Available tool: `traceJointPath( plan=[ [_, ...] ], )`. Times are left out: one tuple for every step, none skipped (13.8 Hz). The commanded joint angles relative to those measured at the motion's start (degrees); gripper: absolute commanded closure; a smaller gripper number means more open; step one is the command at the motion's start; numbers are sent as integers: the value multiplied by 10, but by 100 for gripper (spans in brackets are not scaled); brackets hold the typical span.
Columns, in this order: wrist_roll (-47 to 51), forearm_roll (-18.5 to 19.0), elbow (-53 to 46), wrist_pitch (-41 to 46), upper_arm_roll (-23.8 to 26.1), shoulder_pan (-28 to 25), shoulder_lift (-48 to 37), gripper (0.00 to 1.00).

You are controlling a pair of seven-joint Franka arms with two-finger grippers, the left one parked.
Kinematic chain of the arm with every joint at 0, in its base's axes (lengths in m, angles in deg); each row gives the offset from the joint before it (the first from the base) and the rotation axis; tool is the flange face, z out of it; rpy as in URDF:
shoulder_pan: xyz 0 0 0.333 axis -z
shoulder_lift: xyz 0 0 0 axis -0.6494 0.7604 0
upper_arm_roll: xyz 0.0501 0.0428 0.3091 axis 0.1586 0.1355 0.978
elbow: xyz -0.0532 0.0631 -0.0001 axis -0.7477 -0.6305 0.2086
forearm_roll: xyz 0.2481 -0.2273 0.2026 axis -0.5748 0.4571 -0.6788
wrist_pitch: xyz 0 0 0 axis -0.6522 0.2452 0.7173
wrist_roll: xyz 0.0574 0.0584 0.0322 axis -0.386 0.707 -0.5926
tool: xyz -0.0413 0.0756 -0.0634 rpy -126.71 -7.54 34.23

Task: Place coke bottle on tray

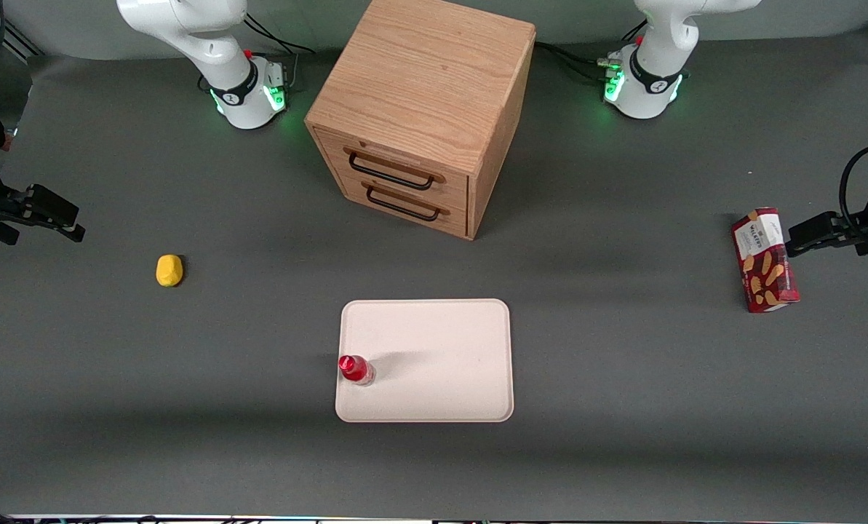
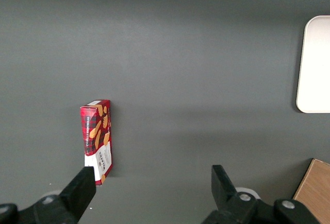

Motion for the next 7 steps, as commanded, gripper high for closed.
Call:
traceJointPath(
  plan=[
    [-11,-10,-6,14,-7,-5,-2,0],
    [-10,-10,-8,17,-10,-12,-1,0],
    [-10,-10,-10,17,-13,-13,-1,0],
    [-10,-10,-10,17,-16,-14,-1,0],
    [-10,-10,-9,17,-17,-15,-1,0],
    [-10,-10,-9,17,-17,-15,-1,0],
    [-10,-10,-9,17,-17,-15,-2,0]
  ],
)
